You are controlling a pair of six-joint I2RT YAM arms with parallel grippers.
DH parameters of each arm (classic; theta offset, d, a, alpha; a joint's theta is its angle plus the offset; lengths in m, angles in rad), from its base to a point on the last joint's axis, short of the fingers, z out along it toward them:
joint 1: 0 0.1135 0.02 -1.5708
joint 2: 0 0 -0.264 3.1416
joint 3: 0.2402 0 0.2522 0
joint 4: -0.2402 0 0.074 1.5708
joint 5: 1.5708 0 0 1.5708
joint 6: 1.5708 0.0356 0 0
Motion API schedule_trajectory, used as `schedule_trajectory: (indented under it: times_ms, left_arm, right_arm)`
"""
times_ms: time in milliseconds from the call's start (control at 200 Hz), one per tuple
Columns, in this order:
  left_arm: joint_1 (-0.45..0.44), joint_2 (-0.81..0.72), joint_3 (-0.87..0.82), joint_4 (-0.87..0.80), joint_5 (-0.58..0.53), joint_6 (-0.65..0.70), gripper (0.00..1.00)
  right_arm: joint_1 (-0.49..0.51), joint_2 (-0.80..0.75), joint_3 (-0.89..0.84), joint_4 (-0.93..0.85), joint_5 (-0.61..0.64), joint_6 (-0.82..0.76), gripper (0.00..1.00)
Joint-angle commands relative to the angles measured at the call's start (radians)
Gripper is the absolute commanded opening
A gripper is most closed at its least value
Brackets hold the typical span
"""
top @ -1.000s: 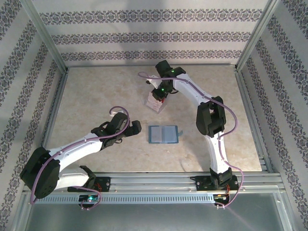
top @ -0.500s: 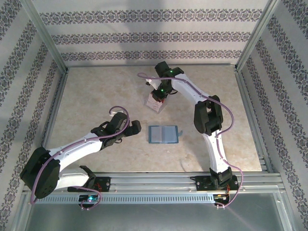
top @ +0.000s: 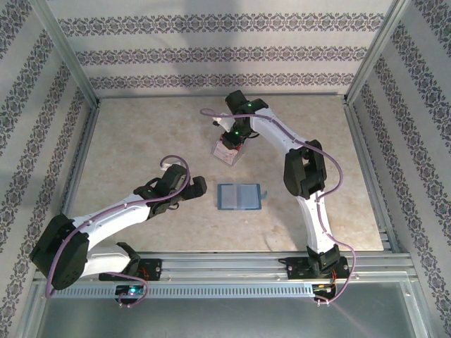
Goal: Take the credit cards out of the card holder
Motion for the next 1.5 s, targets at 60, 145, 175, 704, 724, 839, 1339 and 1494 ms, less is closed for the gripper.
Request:
schedule_trajectory:
  times_ms: [60,145,175,704,724,839,1339,1494]
  left_arm:
    - [0.017,-0.004,0.004,-0.032,-0.012,-0.007,0.99]
    - [0.019,-0.011,-0.001,-0.021,-0.017,-0.01,0.99]
    - [0.019,-0.011,-0.002,-0.017,-0.02,-0.011,0.99]
    - [0.04,-0.024,-0.045,0.056,-0.057,-0.038,0.99]
    - [0.042,-0.023,-0.045,0.056,-0.057,-0.037,0.99]
    - [0.046,-0.023,-0.046,0.056,-0.056,-0.035,0.99]
    - [0.056,-0.023,-0.071,0.066,-0.045,-0.051,0.99]
    - [0.058,-0.024,-0.08,0.073,-0.043,-0.056,0.99]
  right_arm:
    - [0.026,-0.166,-0.097,0.041,0.028,0.065,0.19]
    - [0.036,-0.231,-0.166,0.072,0.069,0.124,0.19]
    - [0.041,-0.254,-0.191,0.081,0.089,0.151,0.19]
    - [0.215,-0.62,-0.729,0.198,0.294,0.593,0.32]
    - [0.224,-0.627,-0.745,0.199,0.299,0.611,0.33]
    - [0.282,-0.637,-0.81,0.201,0.334,0.704,0.38]
    - [0.4,-0.521,-0.867,0.27,0.331,0.898,0.51]
    - [0.402,-0.478,-0.867,0.287,0.318,0.91,0.59]
